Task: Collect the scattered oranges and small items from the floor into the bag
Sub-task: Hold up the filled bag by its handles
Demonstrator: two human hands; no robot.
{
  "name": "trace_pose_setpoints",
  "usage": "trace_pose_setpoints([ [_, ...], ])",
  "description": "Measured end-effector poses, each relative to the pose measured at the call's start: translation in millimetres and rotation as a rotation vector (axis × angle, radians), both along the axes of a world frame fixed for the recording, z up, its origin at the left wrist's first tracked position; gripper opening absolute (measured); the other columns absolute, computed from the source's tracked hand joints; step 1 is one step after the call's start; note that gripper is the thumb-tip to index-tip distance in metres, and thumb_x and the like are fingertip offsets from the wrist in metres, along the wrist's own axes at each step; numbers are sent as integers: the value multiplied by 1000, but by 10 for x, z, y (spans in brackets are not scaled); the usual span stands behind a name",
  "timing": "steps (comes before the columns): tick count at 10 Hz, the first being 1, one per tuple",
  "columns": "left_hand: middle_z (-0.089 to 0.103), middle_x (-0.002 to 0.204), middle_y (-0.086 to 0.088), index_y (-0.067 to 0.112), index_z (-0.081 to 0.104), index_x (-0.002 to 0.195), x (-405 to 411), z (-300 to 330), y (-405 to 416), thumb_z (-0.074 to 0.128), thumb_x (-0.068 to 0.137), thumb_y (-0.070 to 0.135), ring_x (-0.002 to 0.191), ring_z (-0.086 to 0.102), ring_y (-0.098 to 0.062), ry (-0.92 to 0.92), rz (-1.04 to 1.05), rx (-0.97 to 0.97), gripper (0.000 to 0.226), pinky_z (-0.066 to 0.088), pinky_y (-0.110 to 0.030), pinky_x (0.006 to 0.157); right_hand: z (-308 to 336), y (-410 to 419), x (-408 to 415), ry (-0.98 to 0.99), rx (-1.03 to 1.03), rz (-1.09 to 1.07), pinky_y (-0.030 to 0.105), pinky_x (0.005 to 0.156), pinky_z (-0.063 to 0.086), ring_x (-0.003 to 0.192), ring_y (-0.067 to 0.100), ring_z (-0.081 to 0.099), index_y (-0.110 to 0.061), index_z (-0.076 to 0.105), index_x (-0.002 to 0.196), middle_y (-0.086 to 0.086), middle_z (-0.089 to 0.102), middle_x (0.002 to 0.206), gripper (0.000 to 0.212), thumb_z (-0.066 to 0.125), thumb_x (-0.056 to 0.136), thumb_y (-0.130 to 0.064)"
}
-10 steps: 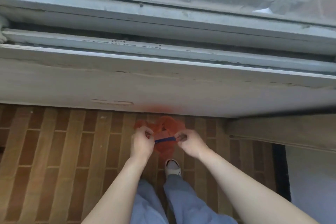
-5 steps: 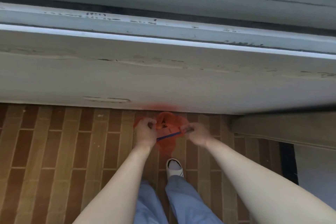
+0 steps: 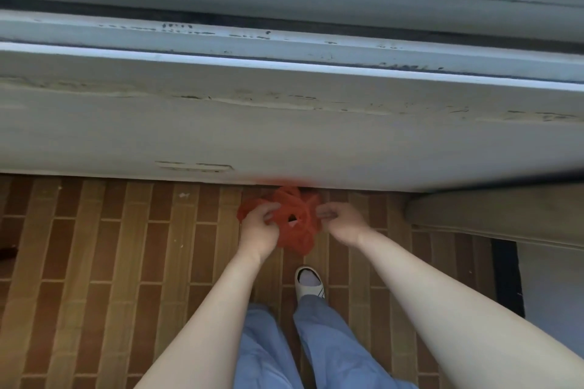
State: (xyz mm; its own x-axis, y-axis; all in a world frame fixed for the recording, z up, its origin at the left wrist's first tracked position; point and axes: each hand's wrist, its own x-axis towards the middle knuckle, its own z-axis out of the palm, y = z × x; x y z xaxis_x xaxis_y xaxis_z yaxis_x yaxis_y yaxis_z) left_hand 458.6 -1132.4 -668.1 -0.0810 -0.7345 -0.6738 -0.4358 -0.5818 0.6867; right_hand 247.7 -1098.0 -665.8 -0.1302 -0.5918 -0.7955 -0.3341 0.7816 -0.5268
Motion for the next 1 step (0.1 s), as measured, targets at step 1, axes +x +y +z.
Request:
trace_pose_setpoints([
  [1,64,124,3,16,68,127,71,147,98,43,93,-10,121,60,-13,-20,-3,6,49,50,-31,104,26,189,-48,14,26,11,32,97,54,115,19,66,-17,69,121,-1,71,116,42,59,89,6],
])
